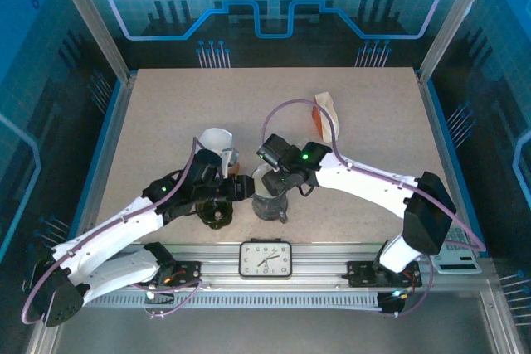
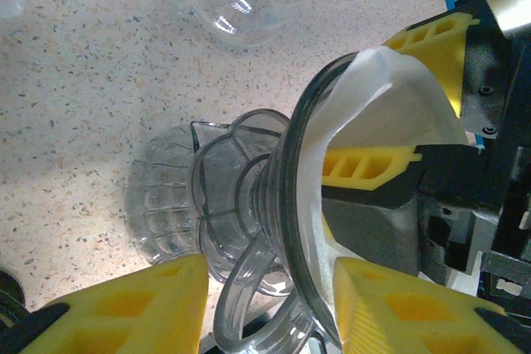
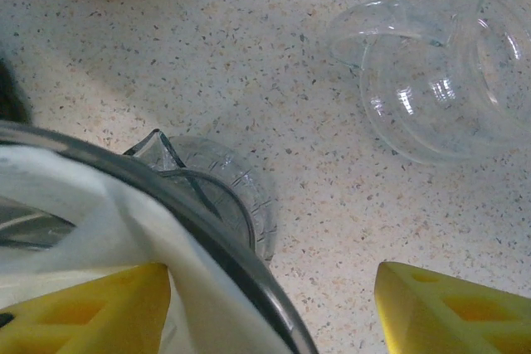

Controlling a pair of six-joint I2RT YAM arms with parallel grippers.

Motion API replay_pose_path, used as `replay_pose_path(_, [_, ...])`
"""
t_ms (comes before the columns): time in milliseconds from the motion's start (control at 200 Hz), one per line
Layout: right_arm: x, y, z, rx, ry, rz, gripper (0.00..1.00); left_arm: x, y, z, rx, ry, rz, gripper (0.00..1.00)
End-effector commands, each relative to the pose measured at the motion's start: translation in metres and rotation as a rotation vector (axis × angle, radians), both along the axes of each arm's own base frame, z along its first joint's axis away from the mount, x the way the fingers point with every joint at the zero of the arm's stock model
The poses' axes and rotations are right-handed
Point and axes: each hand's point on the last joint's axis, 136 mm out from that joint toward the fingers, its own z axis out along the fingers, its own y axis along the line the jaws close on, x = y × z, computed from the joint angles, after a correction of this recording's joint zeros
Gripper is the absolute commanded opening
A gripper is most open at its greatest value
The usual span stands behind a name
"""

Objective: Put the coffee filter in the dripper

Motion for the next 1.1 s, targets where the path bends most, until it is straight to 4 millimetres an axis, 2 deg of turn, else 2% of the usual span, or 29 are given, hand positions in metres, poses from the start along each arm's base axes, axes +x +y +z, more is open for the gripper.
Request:
replay_pose_path(0, [0.002, -0.002, -0.012, -0.023, 0.022, 0.001, 0.68, -0.002, 0.001, -0.005, -0.006, 0.017, -0.005, 0.45])
replay_pose_path(360, [-0.002, -0.004, -0.02, -0.024, -0.004, -0.009, 0.68, -0.003, 0.0, -0.006, -0.01, 0.02, -0.006, 0.45])
replay_pose_path(630, [0.003, -0.003, 0.01, 0.032, -0.077, -0.012, 0.68, -0.003, 0.001, -0.006, -0.007, 0.02, -0.003, 0.45])
replay_pose_path(750, [0.002, -0.001, 0.017, 0.062, -0.083, -0.009, 0.68, -0.002, 0.001, -0.007, -0.006, 0.02, -0.001, 0.45])
replay_pose_path(1096, [-0.005, -0.006, -0.009, 0.013, -0.022, -0.011, 0.69, -0.002, 0.001, -0.008, -0.003, 0.023, -0.001, 0.45])
